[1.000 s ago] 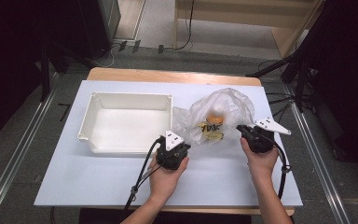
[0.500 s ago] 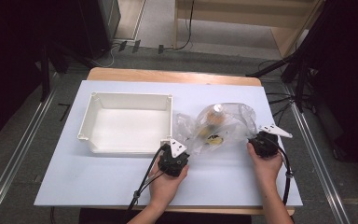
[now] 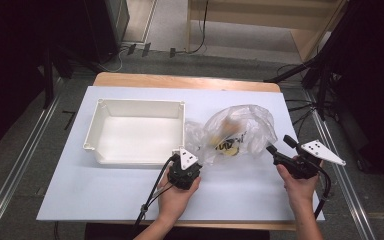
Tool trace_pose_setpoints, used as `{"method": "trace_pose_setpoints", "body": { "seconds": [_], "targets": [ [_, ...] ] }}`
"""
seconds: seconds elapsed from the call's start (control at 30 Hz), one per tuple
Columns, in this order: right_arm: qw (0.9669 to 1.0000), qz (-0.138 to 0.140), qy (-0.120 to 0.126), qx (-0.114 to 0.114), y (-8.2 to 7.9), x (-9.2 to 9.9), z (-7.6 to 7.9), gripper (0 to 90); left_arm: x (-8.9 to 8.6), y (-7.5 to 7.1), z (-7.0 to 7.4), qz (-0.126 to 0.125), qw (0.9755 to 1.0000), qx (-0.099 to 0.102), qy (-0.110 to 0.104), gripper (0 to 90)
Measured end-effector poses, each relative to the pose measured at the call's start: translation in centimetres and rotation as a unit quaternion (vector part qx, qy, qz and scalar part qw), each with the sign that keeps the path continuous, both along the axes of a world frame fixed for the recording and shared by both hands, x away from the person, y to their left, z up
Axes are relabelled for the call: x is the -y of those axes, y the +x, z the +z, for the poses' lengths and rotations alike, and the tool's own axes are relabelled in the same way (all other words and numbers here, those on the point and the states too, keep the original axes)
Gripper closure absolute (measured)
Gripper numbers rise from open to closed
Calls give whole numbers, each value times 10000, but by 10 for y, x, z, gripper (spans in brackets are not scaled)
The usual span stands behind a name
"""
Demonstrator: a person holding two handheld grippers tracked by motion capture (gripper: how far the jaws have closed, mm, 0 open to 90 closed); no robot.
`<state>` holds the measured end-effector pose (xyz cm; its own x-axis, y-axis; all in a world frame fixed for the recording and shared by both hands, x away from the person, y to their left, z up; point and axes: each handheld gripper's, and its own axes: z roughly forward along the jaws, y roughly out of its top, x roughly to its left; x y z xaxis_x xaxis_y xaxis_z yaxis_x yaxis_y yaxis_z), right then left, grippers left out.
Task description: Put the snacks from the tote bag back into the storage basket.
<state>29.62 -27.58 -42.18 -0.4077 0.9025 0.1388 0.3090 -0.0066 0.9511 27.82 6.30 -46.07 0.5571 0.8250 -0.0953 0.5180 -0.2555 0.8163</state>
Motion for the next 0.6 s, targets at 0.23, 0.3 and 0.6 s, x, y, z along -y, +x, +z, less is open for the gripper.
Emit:
{"method": "trace_pose_setpoints", "body": {
  "seconds": [0.23, 0.3, 0.6],
  "targets": [
    [9988, 347, -121, 333, 4, -22, 37, 268, 1, -1, -1, -4, 10000, 43, -3, 900],
    [9982, 434, -121, 390, 10, -30, 45, 292, 0, -2, 1, -32, 10000, 65, -19, 900],
    [9991, 384, -189, 20, 46, -52, 44, 889, -9, -18, 26, -480, 9976, 383, -310, 795]
  ]
}}
